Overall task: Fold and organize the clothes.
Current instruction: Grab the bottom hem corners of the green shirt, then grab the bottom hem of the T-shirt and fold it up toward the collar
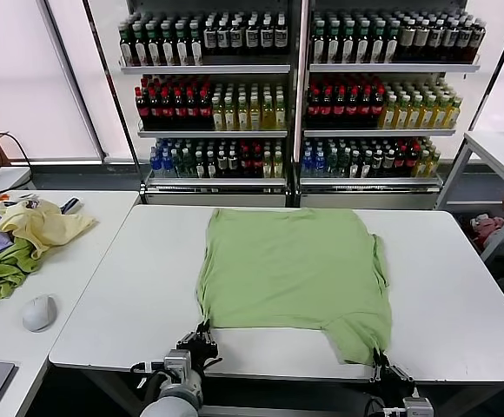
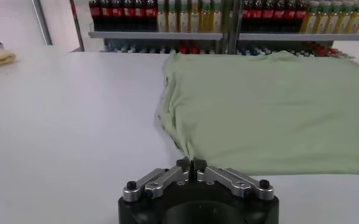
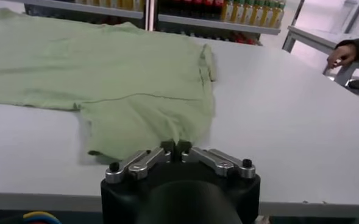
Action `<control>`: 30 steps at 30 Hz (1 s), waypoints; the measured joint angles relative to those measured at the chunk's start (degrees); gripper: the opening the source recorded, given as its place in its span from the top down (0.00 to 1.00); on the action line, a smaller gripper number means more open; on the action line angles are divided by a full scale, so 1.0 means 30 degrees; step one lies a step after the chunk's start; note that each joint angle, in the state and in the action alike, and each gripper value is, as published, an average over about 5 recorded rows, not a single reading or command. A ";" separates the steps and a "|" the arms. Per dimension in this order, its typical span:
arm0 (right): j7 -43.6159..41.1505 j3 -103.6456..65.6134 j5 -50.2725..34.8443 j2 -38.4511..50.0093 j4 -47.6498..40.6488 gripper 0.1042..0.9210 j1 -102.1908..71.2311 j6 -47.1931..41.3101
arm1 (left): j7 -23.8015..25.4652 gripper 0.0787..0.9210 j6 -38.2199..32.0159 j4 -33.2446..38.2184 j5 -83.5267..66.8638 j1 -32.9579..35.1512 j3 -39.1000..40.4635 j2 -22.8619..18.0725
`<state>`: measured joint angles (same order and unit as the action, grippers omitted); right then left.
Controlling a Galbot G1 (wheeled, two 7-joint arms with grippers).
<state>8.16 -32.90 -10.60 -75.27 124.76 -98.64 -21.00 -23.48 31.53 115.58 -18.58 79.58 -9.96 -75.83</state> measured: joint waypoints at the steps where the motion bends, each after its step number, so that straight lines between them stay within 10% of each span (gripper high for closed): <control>1: -0.0020 -0.0085 -0.0076 0.0056 0.0129 0.97 0.0086 0.0097 | 0.0077 0.96 -0.0064 0.0144 -0.0066 0.0031 -0.0011 0.0066; 30: 0.0063 0.0336 -0.1362 0.2457 -0.3277 0.97 0.7596 0.0351 | 0.1419 0.96 -0.1094 -0.0712 -0.1265 -0.4396 0.0686 0.2873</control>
<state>8.35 -31.89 -14.69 -67.90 114.93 -75.85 -19.95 -19.22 28.25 113.45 -22.37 66.40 -7.91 -67.21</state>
